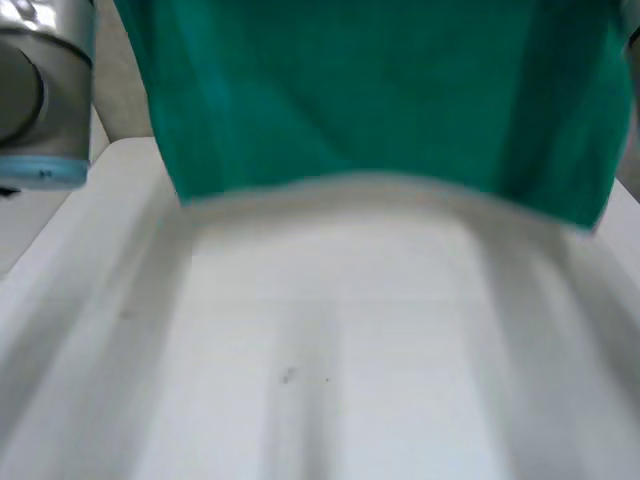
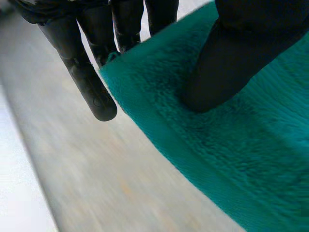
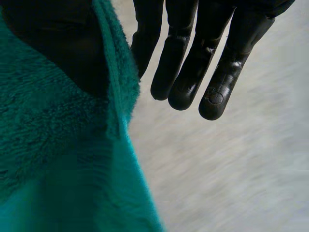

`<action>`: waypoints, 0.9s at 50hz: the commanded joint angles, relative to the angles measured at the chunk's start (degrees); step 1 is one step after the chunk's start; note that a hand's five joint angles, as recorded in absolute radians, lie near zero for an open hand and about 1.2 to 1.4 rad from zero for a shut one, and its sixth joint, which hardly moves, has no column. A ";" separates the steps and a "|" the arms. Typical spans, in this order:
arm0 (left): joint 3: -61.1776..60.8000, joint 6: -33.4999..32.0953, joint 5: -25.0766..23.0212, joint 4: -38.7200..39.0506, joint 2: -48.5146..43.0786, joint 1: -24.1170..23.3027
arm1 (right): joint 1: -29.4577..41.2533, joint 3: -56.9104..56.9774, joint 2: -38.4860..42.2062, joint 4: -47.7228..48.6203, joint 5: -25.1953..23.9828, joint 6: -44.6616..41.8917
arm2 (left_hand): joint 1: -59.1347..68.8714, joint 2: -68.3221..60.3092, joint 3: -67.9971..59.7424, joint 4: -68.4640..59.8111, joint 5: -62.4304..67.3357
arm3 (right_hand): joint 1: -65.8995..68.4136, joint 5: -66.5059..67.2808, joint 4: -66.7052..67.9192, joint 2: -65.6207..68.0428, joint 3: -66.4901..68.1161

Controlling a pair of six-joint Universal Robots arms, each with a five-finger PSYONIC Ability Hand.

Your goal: Fold the towel.

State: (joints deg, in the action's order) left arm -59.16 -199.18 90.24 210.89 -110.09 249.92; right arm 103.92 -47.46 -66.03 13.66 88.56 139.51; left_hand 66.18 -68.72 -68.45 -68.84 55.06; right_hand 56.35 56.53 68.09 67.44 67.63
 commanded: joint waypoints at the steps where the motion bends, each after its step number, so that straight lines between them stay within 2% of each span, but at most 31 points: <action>1: -13.14 2.04 0.29 7.08 4.18 0.30 | -0.56 -14.75 -8.76 4.36 -2.69 2.16 | 13.82 -11.28 -11.55 -11.16 14.94 | 23.65 13.47 11.91 12.56 12.37; 3: -16.49 2.83 0.20 6.55 4.45 0.74 | -0.47 -16.35 -9.03 3.30 -3.13 2.08 | 13.82 -11.28 -11.55 -11.16 14.94 | 23.65 13.47 11.91 12.56 12.37; 4: -18.43 3.18 0.20 6.37 4.53 1.01 | -0.56 -20.79 -9.29 -1.31 -3.65 1.82 | 13.82 -11.28 -11.55 -11.16 14.94 | 23.65 13.47 11.91 12.56 12.37; 9: -30.89 6.17 -0.24 6.02 5.06 3.46 | -0.56 -29.78 -9.38 -9.78 -4.62 2.34 | 13.82 -11.28 -11.55 -11.16 14.94 | 23.65 13.47 11.91 12.56 12.37; 15: -39.71 6.97 -2.17 6.81 4.27 4.61 | -0.65 -38.58 -6.75 -10.41 -7.17 3.04 | 13.82 -11.28 -11.55 -11.16 14.94 | 23.65 13.47 11.91 12.56 12.37; 17: -41.81 7.40 -3.22 6.81 3.14 5.22 | -0.65 -39.99 -2.27 -9.27 -8.49 4.27 | 13.82 -11.28 -11.55 -11.16 14.94 | 23.65 13.47 11.91 12.56 12.37; 24: -44.37 7.41 -3.84 6.81 1.28 5.93 | -0.65 -39.73 5.74 -8.83 -8.49 12.08 | 13.82 -11.28 -11.55 -11.16 14.94 | 23.05 12.86 11.30 11.95 11.76; 29: -44.81 7.49 -3.58 6.72 1.72 8.21 | -2.93 -40.87 5.92 -8.30 -8.58 20.96 | 13.82 -11.28 -11.55 -11.16 14.94 | 7.25 -2.93 -4.49 -3.84 -4.03; 31: -44.81 7.49 -3.58 6.64 2.16 8.48 | -5.47 -41.74 5.65 -8.13 -8.58 26.30 | 13.82 -11.28 -11.55 -11.16 14.94 | -6.47 -16.65 -18.22 -17.57 -17.76; 35: -44.81 7.58 -3.41 6.20 4.35 9.09 | -8.29 -43.41 4.34 -8.13 -8.67 34.39 | 13.82 -11.28 -11.55 -11.16 14.94 | -11.76 -21.94 -23.51 -22.86 -23.04; 38: -44.90 8.02 -3.41 6.02 5.06 9.36 | -9.52 -44.47 3.46 -8.30 -8.58 37.22 | 13.82 -11.28 -11.55 -11.16 14.94 | -15.29 -25.48 -27.04 -26.39 -26.58; 42: -45.17 9.34 -3.58 5.93 5.15 9.27 | -10.84 -46.05 2.75 -8.39 -9.10 38.46 | 13.82 -11.28 -11.55 -11.16 14.94 | -14.31 -24.49 -26.05 -25.40 -25.59; 44: -45.43 10.30 -3.58 5.76 5.24 9.27 | -11.20 -46.76 2.23 -8.57 -9.28 38.46 | 13.82 -11.28 -11.55 -11.16 14.94 | -9.45 -19.63 -21.20 -20.55 -20.74; 45: -45.43 10.31 -3.58 5.76 5.24 9.27 | -11.20 -47.19 1.79 -8.57 -9.37 38.38 | 13.82 -11.28 -11.55 -11.16 14.94 | -1.93 -12.12 -13.68 -13.03 -13.22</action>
State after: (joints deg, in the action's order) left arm -104.20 -190.54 86.77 216.89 -105.09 259.29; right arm 93.77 -92.63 -62.76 5.34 79.72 177.23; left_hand 66.18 -68.74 -68.46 -68.85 55.06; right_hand 33.83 28.77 38.44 39.41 38.73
